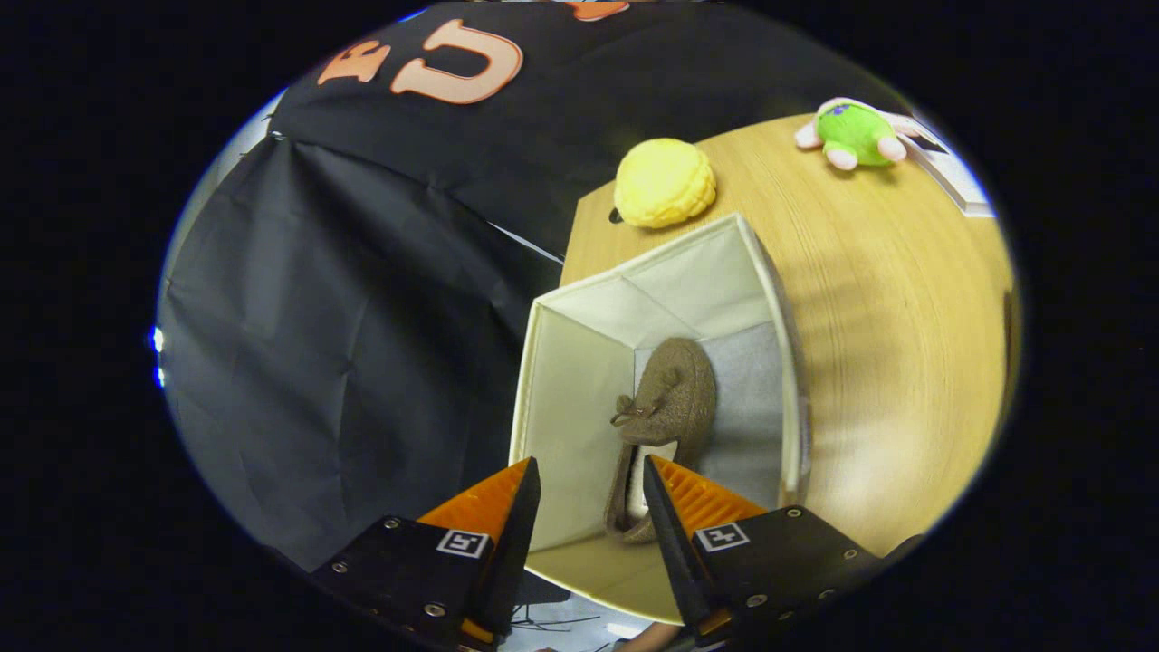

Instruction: Open the storage box then place both shoes into the box .Put the left shoe in first, then the right shoe, with the right side of both shoes facing outward in a uniform manner.

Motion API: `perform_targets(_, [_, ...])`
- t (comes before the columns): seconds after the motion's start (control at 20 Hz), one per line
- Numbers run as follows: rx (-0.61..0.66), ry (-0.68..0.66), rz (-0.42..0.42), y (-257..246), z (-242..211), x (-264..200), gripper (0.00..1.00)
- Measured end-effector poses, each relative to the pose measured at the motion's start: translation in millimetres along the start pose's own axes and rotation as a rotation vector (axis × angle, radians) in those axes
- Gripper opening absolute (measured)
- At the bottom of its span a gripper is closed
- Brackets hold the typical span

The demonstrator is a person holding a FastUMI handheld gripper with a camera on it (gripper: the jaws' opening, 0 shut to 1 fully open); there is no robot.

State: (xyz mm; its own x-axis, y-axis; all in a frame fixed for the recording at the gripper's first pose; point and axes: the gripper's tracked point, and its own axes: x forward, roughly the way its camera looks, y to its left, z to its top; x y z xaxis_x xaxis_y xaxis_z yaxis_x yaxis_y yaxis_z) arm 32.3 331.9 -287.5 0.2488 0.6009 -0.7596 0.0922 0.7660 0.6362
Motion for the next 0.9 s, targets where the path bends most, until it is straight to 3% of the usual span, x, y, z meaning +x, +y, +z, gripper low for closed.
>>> perform_targets(0.2, [-0.086,-0.082,-0.004,-20,14,-56,0.85])
perform_targets(0.3, [-0.112,-0.139,-0.036,-43,24,-79,0.89])
perform_targets(0.65, [-0.138,-0.301,-0.191,-139,41,-156,0.95])
perform_targets(0.75, [-0.152,-0.303,-0.243,-166,38,-171,0.96])
perform_targets(0.9, [-0.147,-0.263,-0.257,-204,21,-186,0.96])
